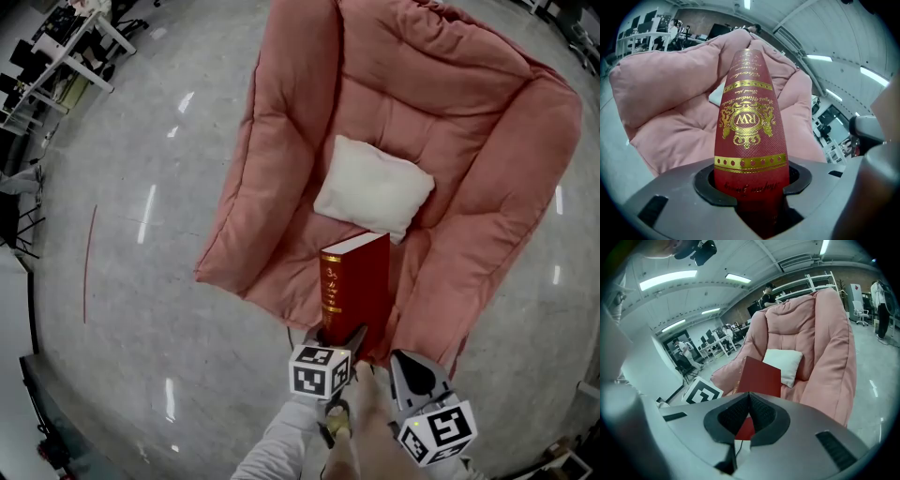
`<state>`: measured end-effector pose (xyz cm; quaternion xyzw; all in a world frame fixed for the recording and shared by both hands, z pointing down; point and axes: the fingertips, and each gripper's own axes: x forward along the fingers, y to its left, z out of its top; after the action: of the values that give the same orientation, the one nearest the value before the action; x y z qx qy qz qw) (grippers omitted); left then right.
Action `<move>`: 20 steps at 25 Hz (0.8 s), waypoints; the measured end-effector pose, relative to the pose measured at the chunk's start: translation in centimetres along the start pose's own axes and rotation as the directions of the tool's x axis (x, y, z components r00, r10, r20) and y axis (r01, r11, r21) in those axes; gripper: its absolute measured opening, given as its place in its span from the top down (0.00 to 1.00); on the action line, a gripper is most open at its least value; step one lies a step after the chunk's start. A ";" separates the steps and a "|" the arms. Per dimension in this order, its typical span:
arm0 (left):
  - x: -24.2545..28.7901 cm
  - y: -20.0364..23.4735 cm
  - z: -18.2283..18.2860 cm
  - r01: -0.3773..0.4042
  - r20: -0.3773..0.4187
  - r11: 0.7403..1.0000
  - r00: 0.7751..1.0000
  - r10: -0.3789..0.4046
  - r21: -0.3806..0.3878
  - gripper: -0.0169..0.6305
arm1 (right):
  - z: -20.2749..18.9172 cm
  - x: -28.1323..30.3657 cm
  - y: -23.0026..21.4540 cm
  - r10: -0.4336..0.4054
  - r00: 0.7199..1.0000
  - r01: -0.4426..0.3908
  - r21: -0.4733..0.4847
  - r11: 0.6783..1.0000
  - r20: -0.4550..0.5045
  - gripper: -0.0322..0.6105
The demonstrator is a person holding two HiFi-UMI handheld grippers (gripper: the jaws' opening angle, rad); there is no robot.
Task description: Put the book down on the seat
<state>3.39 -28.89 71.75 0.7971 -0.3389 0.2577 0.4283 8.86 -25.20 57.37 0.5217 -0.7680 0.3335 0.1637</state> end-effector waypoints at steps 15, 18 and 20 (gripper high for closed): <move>4.7 2.5 -0.6 -0.025 -0.190 0.996 0.982 0.007 -0.091 0.56 | -0.8 0.7 -0.5 0.012 1.000 -0.011 0.056 0.998 -0.008 0.94; 4.8 3.1 -0.8 -0.039 -0.222 0.995 0.975 0.017 -0.096 0.52 | -0.6 0.8 -0.5 0.016 1.000 -0.016 0.061 0.998 -0.002 0.94; 4.6 3.5 -0.8 -0.052 -0.225 0.993 0.974 0.027 -0.105 0.46 | -0.3 0.9 -0.5 0.020 1.000 -0.020 0.061 0.998 0.005 0.94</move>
<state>3.56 -31.12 77.17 0.7314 -0.3182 0.3348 0.5017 8.94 -25.74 58.33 0.5195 -0.7629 0.3573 0.1426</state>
